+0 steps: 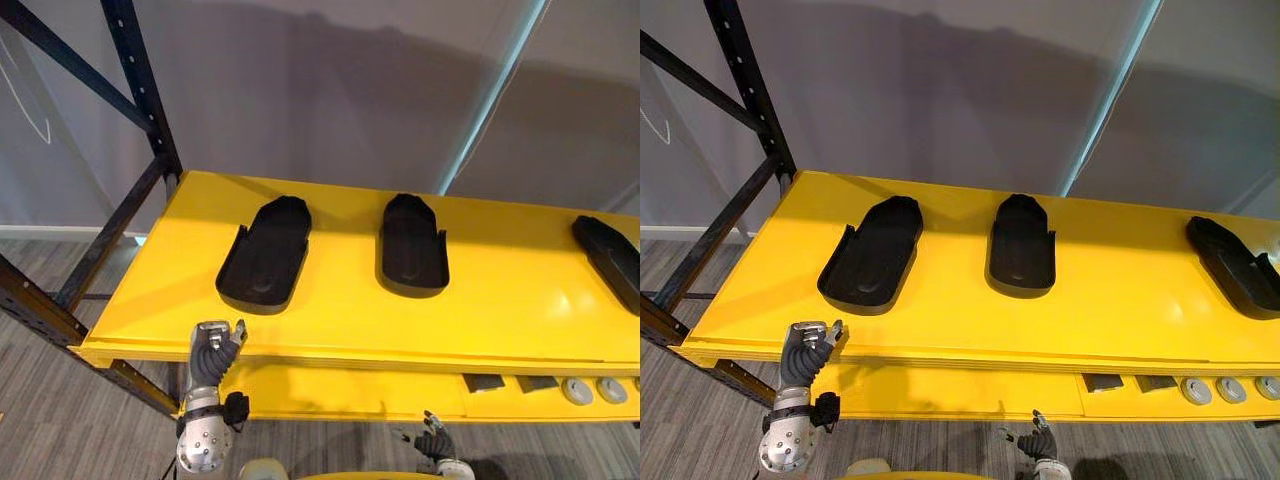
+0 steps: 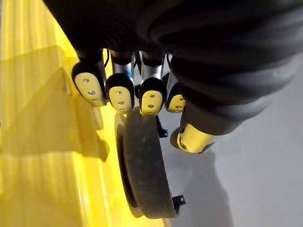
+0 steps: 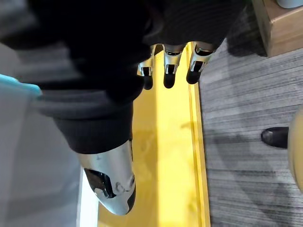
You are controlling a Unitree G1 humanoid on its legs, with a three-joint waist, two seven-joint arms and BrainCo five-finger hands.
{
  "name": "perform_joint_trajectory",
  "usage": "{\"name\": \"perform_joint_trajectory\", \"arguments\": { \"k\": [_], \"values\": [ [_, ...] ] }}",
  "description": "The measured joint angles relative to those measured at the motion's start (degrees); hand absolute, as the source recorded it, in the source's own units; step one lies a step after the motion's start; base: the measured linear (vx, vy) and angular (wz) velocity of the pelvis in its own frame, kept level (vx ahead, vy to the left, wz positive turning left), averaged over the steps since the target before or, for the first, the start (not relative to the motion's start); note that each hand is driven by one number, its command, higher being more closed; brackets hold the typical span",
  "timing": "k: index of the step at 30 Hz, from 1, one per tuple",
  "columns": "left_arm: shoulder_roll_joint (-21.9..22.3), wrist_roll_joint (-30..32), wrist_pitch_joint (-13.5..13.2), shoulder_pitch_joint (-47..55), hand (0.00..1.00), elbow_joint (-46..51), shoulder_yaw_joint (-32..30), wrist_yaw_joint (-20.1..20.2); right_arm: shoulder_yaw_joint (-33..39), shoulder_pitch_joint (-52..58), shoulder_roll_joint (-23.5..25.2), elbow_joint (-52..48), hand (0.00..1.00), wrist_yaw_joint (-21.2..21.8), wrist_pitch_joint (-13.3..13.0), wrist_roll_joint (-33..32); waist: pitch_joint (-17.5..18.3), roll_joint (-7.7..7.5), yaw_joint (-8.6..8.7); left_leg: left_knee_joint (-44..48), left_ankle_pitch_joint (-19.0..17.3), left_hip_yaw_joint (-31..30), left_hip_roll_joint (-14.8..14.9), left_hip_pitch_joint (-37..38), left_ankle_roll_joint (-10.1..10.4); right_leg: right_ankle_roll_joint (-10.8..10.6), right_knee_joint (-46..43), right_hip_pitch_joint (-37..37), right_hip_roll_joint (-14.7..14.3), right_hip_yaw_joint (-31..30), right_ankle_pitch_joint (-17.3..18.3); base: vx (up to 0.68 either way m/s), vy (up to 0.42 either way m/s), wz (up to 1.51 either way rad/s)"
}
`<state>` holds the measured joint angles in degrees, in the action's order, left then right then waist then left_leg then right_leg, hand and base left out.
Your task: Walk over and take plastic housings, then place them on the shelf
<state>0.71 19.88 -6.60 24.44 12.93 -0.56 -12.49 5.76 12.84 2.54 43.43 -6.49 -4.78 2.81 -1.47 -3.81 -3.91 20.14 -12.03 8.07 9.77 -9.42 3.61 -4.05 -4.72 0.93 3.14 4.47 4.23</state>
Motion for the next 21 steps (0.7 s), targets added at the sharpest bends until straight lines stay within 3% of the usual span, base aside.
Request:
{"name": "perform_joint_trajectory", "arguments": {
  "k": [12,21],
  "values": [
    [-0.30,3.50,1.27,-8.23,1.00,-4.77,3.98,-0.44,0.11,1.04,-0.21,-2.21,0.00,-0.07,0.21,0.01,0.47,0.09,0.70,-0.43,0.04,1.61,0.16,0.62,0.23,0.10,0.18,-0.39,-0.05,-1.52,0.06,0.02,0.007,-0.07],
    [-1.22,4.98,1.90,-14.71,1.00,-12.72,4.70,-1.65,0.29,1.03,-0.21,-2.10,0.00,-0.04,0.43,0.05,2.17,1.24,1.62,-4.60,1.82,3.21,-0.31,3.63,0.93,0.09,1.08,-0.44,0.17,-3.02,-0.10,0.03,-0.011,-0.09]
  ]
}}
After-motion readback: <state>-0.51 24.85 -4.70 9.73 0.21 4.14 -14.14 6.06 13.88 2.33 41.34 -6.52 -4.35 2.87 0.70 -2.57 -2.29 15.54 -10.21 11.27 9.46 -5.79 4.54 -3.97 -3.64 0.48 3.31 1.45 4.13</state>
